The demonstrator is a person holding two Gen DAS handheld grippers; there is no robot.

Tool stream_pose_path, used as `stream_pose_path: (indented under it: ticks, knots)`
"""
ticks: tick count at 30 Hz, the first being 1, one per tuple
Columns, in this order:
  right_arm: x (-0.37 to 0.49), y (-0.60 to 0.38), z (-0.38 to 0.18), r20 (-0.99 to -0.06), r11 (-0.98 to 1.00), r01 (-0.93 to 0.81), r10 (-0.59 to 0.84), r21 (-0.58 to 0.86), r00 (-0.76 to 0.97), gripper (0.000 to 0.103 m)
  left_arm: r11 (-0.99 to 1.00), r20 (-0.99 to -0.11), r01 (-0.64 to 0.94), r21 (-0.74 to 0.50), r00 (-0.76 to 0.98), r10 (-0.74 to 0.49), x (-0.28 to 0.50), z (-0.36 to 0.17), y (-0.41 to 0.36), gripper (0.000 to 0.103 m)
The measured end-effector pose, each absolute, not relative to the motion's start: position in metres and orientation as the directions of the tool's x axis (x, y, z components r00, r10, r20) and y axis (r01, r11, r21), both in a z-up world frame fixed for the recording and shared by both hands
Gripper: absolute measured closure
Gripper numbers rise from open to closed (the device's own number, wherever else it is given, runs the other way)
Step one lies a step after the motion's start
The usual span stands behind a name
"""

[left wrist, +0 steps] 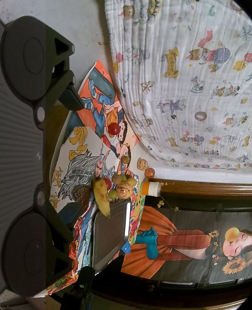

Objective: Organize fruits

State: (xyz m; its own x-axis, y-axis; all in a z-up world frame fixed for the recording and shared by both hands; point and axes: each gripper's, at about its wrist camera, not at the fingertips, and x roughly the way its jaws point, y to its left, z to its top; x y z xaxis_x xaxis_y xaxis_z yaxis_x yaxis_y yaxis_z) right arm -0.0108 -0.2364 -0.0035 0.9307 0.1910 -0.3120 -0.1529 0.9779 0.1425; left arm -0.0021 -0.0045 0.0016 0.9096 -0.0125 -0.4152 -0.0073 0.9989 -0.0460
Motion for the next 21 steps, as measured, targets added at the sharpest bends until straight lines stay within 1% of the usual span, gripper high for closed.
stream_pose_path:
  ticks: [21]
  knots:
    - [-0.0108,-0.2372,-0.0040,-0.310,0.977,-0.156,0.193,0.143,0.931,0.000,0.999,-0.416,-0.006,-0.046,0.909,-0.013,-0.0024,0.0013,-0.0063,0.000]
